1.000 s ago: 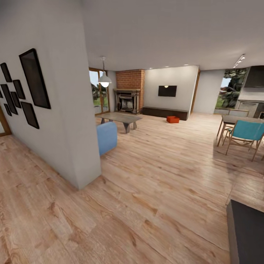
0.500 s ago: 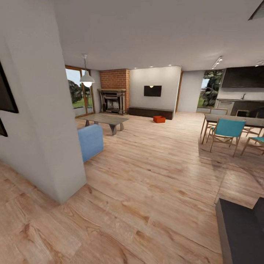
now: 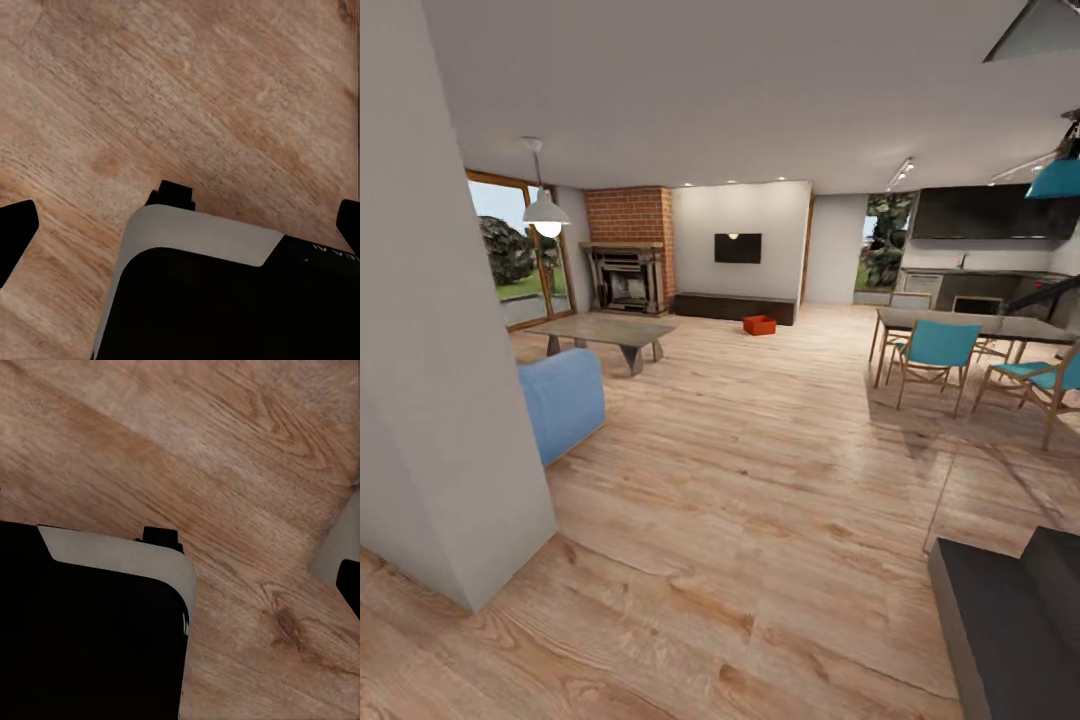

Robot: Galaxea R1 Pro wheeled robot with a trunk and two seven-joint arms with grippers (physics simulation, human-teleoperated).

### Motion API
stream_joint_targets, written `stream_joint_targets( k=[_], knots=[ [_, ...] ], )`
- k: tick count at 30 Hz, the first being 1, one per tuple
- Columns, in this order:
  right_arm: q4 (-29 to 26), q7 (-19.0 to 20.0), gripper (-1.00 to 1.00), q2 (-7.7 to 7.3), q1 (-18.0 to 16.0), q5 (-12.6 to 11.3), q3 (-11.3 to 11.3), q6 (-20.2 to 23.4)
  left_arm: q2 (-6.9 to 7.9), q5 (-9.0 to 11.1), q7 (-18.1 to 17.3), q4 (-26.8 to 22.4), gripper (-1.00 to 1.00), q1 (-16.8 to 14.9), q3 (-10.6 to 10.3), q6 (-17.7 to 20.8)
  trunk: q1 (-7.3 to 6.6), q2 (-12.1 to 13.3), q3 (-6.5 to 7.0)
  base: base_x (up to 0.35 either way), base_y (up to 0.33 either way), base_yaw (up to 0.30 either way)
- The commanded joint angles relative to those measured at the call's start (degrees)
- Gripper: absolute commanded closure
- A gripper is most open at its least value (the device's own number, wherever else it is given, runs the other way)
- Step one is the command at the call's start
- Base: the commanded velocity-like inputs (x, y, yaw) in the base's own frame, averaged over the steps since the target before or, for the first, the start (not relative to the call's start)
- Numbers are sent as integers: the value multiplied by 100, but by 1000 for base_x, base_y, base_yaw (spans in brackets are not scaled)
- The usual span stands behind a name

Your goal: Move the two storage containers from the living room to the garage. In the garage, place one container on the floor and stack the other container on top of it (either order is fine).

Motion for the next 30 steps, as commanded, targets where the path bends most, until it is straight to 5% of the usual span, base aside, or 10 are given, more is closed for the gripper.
stream_joint_targets(
  k=[1,14,30],
  knots=[
    [16,-4,-100,4,-7,-42,50,-29,0,44,13,-1,-100,-2,-49,-10,3,-3,-6,318,106,-251],
    [16,-8,-100,4,-7,-44,33,-31,0,44,13,-1,-100,-2,-49,29,3,-3,-6,321,14,-234],
    [16,-10,-100,13,-7,-25,42,-37,0,44,13,-1,-100,-2,-51,28,3,-3,-6,322,0,-11]
  ],
)
